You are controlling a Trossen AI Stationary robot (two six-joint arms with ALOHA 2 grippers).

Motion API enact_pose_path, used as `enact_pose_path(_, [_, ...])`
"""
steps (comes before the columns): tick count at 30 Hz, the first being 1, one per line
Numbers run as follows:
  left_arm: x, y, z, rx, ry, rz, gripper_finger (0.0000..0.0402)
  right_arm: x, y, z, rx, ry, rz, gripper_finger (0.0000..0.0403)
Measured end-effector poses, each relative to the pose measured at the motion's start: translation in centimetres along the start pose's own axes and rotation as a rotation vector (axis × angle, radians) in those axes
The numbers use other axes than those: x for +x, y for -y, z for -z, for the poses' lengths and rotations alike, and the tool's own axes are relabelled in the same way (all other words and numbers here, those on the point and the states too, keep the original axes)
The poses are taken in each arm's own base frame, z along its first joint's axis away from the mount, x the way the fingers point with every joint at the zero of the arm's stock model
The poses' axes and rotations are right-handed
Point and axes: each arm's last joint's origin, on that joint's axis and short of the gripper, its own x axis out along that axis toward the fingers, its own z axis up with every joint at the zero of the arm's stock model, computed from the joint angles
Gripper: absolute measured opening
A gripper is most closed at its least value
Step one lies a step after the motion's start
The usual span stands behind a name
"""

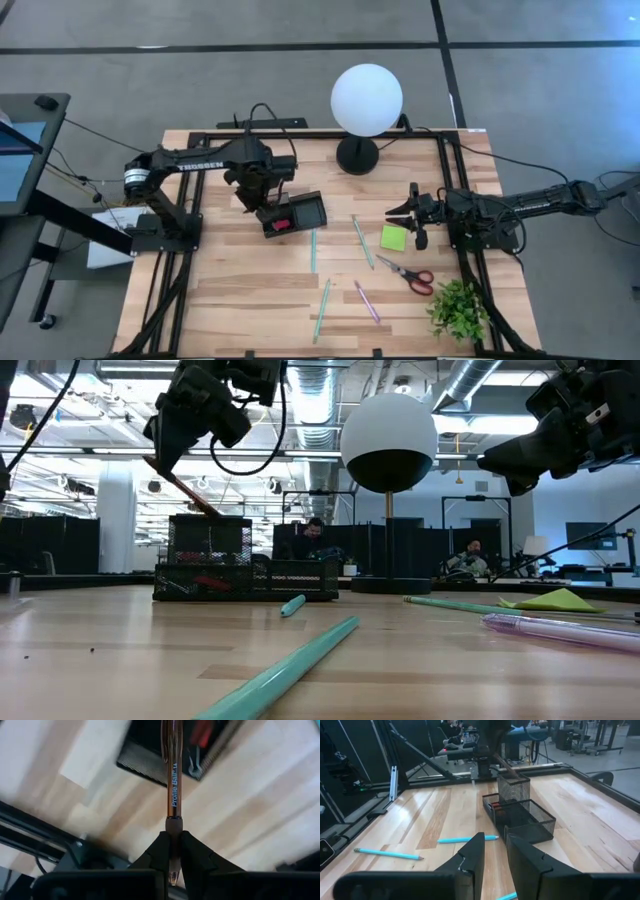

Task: Pick and place office supplies into organizer
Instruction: Put the brown pen into the black desk organizer, then put the blue pen into the black desk organizer

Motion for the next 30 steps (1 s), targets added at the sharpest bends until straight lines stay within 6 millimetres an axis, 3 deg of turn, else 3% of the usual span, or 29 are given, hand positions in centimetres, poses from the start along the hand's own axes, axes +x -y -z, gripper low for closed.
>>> enact_pose_path(6, [1.5,0.8,-1.9,0.077,-0.076,0.009,0.0016,0.0,0.0,0.0,0.000,-0.002,0.000,0.0077])
enact_pose_path(15, [0.6,1.2,-4.6,0.153,-0.035,0.016,0.0020,0.0,0.0,0.0,0.000,0.000,0.000,0.0077])
enact_pose_path(21, [1.3,1.0,-5.8,0.171,-0.044,-0.024,0.0062,0.0,0.0,0.0,0.000,-0.001,0.000,0.0077])
enact_pose_path(30, [1.2,0.5,-6.1,0.162,-0.015,-0.112,0.0111,0.0,0.0,0.0,-0.002,-0.001,0.000,0.0077])
